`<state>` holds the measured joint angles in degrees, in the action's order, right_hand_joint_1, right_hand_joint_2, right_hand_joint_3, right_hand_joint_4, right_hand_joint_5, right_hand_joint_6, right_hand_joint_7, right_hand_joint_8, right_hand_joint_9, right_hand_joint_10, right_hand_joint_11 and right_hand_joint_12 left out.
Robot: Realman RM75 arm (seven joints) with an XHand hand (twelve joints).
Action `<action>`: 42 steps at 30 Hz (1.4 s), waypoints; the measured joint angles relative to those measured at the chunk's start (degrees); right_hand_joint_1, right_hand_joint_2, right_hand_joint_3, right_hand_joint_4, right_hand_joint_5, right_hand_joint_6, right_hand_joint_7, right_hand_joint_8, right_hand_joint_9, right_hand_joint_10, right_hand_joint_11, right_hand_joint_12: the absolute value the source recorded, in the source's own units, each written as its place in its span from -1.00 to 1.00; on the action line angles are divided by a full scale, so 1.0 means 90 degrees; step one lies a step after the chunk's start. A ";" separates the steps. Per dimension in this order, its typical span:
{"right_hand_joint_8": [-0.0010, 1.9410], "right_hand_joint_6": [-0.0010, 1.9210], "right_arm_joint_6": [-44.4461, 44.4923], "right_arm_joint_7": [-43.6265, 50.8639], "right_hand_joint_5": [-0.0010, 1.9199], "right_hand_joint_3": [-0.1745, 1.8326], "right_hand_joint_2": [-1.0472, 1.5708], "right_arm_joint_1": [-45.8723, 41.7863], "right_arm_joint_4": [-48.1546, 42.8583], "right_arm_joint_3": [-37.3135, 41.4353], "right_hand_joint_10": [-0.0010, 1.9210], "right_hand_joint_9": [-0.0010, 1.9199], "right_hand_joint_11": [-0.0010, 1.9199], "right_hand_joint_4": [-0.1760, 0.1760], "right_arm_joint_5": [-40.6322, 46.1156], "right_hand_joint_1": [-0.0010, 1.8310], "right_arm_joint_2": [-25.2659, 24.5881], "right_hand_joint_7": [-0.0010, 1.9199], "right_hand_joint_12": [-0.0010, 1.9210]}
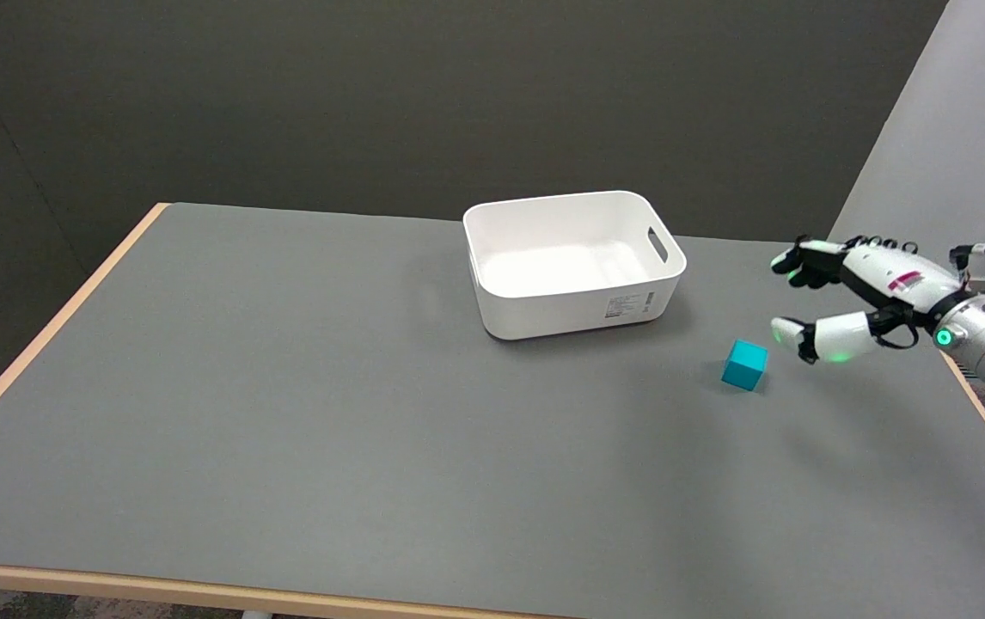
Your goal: Pick up blue wooden cube.
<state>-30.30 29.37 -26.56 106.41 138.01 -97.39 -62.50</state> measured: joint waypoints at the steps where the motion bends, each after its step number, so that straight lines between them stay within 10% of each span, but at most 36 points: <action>1: -0.42 -0.35 -0.0072 -0.0006 -0.66 0.05 0.25 -0.0020 0.0018 0.0023 -0.04 -0.62 -0.84 0.09 -0.0012 -0.38 -0.0011 -0.49 0.37; 42: -0.44 -0.39 -0.0885 -0.0437 -0.69 0.03 0.25 0.1419 -0.0959 -0.0713 -0.02 -0.65 -0.83 -0.20 -0.2310 -0.41 -0.0264 -0.52 0.40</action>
<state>-38.27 25.43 -13.79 97.78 131.59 -118.18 -64.88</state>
